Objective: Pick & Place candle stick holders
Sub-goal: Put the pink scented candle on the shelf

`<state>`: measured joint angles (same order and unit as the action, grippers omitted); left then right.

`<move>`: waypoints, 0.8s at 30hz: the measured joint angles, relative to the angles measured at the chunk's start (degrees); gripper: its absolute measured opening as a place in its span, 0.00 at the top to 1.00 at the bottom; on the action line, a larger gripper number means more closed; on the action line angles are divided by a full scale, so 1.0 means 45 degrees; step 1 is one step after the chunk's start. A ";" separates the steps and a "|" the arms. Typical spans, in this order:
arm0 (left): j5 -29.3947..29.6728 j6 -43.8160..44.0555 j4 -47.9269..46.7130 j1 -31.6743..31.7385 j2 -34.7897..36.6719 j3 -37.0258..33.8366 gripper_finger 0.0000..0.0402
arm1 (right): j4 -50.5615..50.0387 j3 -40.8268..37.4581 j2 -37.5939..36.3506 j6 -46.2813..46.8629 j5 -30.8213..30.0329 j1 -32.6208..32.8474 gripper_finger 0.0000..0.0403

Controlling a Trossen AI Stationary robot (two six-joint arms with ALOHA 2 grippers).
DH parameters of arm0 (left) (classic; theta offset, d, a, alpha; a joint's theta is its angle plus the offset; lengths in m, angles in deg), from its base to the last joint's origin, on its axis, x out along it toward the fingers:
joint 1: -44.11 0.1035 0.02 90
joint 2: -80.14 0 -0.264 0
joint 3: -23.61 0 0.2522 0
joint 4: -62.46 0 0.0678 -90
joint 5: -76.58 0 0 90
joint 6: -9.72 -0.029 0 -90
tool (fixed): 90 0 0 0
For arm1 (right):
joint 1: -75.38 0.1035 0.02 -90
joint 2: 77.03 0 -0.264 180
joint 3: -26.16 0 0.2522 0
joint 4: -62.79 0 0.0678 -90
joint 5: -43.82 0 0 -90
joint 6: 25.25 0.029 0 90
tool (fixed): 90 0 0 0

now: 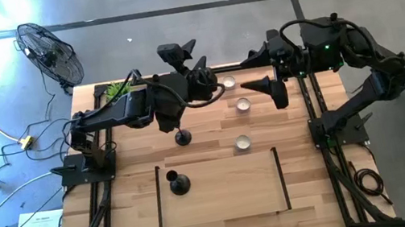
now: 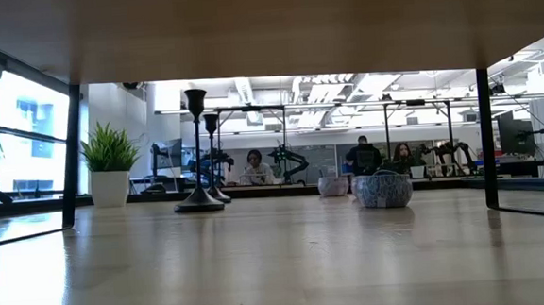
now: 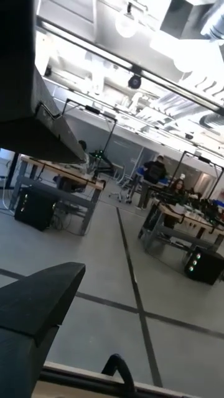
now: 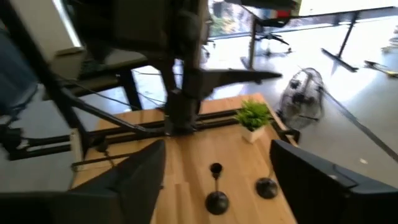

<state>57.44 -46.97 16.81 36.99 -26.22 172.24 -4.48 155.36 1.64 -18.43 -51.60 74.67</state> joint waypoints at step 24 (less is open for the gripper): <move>0.1676 0.0101 -0.1641 -0.0005 0.0361 -0.0004 0.33 | 0.0974 -0.0015 -0.0296 -0.2227 -0.0777 -0.0109 0.01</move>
<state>64.98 -46.51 9.42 36.97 -24.60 172.22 -0.10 155.29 0.31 -28.45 -55.09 74.18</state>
